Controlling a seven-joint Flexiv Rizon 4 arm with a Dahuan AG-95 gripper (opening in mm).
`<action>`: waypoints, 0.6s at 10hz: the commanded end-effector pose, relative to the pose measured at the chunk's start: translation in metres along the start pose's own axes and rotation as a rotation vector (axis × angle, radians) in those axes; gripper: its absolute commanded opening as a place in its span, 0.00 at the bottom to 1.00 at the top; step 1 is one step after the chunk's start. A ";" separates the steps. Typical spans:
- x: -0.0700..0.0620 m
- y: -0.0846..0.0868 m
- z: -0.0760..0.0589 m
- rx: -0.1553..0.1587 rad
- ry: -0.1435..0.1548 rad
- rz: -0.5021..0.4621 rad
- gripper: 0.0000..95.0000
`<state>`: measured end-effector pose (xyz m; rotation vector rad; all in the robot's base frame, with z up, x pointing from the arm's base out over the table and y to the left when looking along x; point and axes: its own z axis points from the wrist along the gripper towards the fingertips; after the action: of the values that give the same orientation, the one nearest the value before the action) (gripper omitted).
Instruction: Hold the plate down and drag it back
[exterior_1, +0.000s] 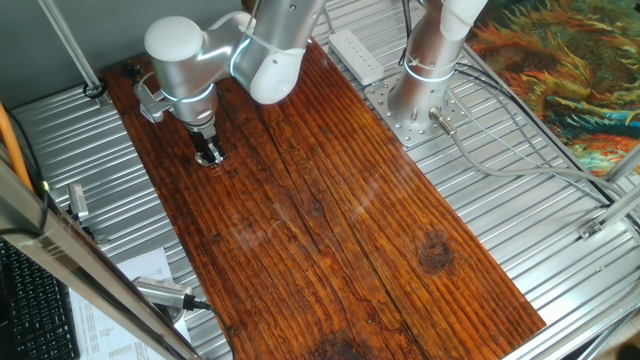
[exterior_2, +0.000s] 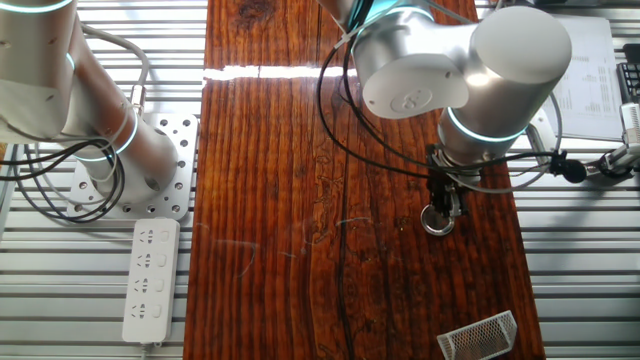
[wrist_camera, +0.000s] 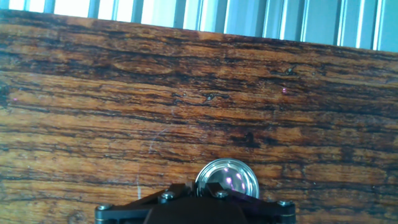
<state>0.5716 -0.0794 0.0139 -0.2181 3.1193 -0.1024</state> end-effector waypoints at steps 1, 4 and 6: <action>0.000 -0.001 -0.001 0.004 0.004 0.005 0.00; 0.000 -0.001 -0.001 0.000 0.006 -0.020 0.00; 0.000 -0.001 -0.001 -0.002 0.013 -0.046 0.00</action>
<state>0.5706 -0.0803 0.0148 -0.2897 3.1274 -0.1036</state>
